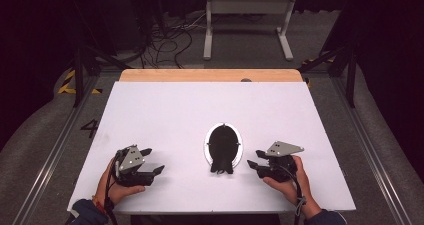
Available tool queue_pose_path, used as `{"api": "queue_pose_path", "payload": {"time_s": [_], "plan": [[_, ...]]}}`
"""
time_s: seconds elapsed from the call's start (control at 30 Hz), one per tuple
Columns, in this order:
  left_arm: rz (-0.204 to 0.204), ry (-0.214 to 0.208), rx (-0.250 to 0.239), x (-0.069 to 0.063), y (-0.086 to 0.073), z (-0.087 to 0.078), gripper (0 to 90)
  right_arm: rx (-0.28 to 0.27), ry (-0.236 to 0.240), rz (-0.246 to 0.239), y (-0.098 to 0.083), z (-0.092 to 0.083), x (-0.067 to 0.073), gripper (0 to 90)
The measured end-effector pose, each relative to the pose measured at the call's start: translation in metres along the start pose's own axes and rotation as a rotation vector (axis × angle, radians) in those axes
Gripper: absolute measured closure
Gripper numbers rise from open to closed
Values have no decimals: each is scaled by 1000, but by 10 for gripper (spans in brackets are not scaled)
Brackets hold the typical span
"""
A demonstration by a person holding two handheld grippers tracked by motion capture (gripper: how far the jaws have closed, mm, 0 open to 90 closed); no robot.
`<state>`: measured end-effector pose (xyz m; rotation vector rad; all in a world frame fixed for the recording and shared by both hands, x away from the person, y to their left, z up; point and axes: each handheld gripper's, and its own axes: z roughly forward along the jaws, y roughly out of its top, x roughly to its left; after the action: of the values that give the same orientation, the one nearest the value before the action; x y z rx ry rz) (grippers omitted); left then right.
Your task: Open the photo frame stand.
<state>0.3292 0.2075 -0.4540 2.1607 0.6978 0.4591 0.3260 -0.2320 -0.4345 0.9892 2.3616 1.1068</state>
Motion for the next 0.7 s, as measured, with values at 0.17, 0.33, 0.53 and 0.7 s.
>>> {"api": "queue_pose_path", "payload": {"time_s": [0.17, 0.33, 0.53, 0.7], "plan": [[-6, -7, 9, -3, 2, 3, 297, 14, 17, -13, 3, 7, 8, 467], [3, 2, 18, -5, 3, 5, 297, 12, 36, -16, 7, 8, 14, 456], [14, 3, 28, -7, 3, 6, 297, 13, 53, -20, 9, 9, 20, 434], [13, -5, 35, -8, 4, 8, 297, 15, 71, -26, 11, 11, 25, 433]]}}
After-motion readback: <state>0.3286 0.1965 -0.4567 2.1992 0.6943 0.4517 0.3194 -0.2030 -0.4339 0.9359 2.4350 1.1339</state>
